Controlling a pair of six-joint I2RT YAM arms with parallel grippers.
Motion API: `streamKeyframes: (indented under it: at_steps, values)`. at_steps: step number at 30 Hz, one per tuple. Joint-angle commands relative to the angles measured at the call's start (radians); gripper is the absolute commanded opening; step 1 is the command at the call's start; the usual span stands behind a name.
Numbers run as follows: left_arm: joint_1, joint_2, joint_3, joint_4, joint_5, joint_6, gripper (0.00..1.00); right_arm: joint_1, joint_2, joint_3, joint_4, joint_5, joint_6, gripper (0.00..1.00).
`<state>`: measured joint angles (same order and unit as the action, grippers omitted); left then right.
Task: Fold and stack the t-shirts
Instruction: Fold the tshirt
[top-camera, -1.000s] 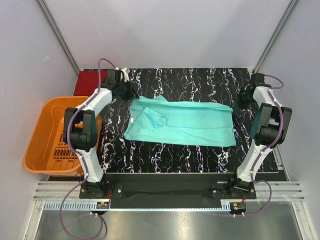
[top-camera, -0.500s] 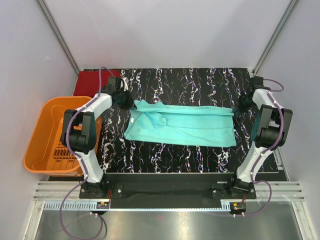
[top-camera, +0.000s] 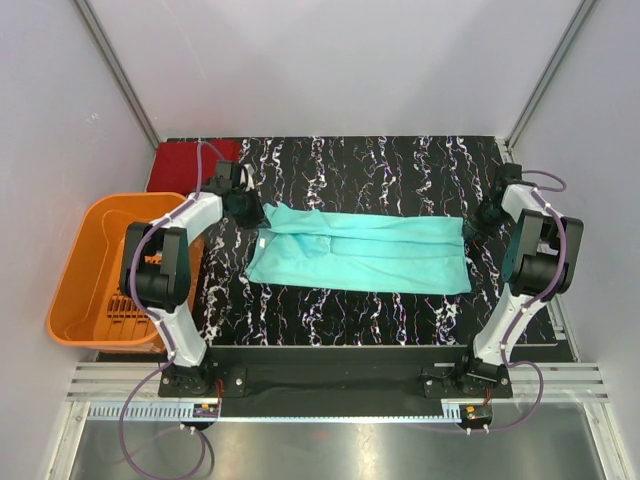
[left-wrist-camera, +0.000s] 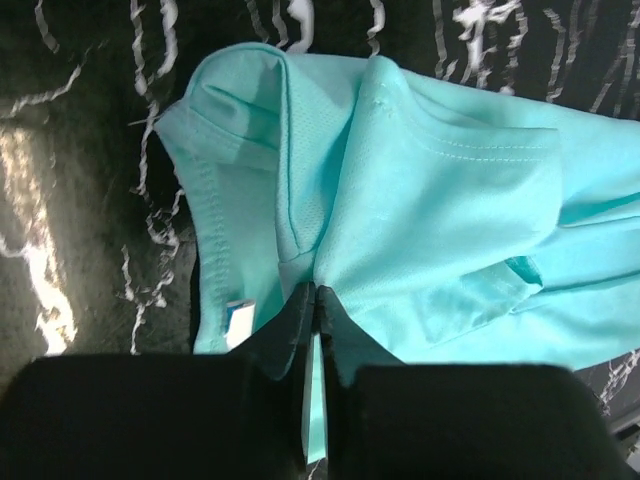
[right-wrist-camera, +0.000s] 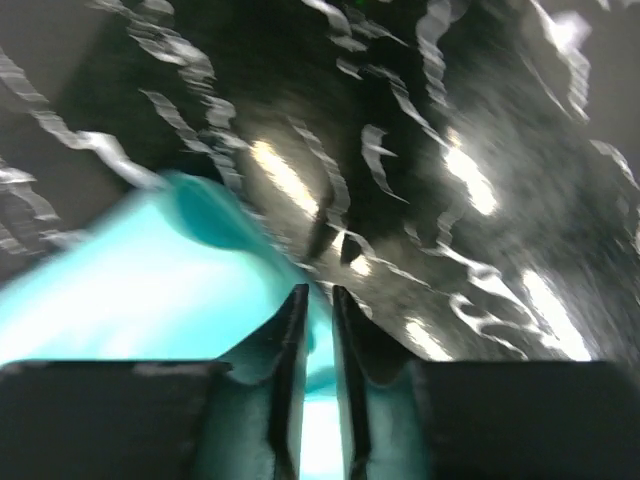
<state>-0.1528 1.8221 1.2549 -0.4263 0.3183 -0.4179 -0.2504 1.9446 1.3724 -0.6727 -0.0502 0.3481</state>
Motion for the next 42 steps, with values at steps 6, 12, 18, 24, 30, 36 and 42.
streamKeyframes:
  at_steps: [6,12,18,24,30,36,42]
  values:
    - [-0.002,-0.231,-0.118,0.03,-0.071,-0.045,0.41,0.014,-0.268,-0.151,0.082,0.084,0.06,0.53]
    - [-0.082,-0.293,-0.08,0.058,-0.056,-0.047,0.4,0.144,-0.23,-0.076,0.104,-0.08,0.052,0.57]
    - [-0.172,-0.18,0.02,0.127,0.077,-0.016,0.45,0.23,-0.1,-0.009,0.157,-0.263,0.084,0.58]
    - [-0.307,0.011,0.184,0.141,0.076,0.027,0.45,0.295,-0.01,0.025,0.217,-0.368,0.161,0.52]
    - [-0.375,0.173,0.345,0.133,0.068,0.013,0.41,0.303,0.053,0.033,0.243,-0.401,0.195,0.45]
    - [-0.407,0.279,0.442,0.078,0.002,0.011,0.42,0.301,0.097,0.042,0.252,-0.396,0.201,0.4]
    - [-0.416,0.211,0.333,0.153,-0.028,-0.012,0.34,0.303,0.085,0.014,0.289,-0.445,0.19,0.39]
